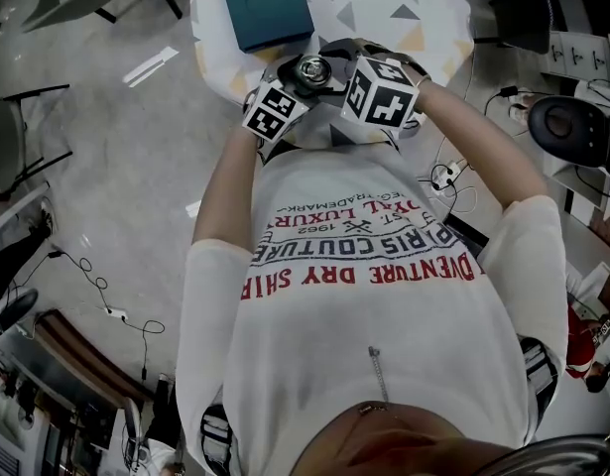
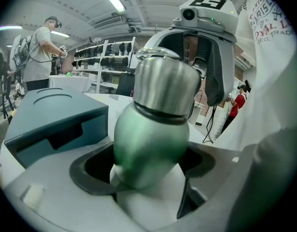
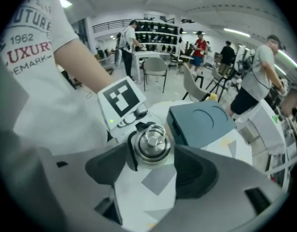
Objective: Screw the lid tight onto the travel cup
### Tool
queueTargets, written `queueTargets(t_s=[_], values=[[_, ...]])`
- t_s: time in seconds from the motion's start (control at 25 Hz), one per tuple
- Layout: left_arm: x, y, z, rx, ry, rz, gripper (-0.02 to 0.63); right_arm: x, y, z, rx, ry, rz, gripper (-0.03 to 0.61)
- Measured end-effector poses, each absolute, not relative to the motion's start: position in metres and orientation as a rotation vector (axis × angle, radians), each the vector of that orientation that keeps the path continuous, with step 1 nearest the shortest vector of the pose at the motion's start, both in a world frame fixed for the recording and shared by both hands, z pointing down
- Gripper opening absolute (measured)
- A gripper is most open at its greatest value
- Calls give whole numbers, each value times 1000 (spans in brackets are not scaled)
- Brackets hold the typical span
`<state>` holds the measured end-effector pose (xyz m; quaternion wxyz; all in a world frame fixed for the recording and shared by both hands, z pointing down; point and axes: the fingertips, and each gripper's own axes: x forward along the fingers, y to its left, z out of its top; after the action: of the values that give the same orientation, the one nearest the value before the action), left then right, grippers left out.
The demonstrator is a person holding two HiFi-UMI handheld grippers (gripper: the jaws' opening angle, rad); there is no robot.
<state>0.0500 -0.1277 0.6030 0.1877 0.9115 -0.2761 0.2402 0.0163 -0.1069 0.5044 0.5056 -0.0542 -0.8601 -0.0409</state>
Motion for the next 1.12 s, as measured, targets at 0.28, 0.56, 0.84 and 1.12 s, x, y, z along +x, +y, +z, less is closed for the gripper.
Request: queueTargets(t_s=[0.28,0.56,0.84,1.12], values=[[50,-127,605,2570,-772,671,403,17,-106,503,-464,-1973,-346,282],[50,-127,606,2567,-771,669,403,16,-107,507,-655,-1898,-419,252],[49,-126,610,2562,-767,673,403,14,-107,508,-571,-1919,-321,235],[49,-128,605,2569,-765,670,403,12,-111,507,-309,-1975,-149,235]])
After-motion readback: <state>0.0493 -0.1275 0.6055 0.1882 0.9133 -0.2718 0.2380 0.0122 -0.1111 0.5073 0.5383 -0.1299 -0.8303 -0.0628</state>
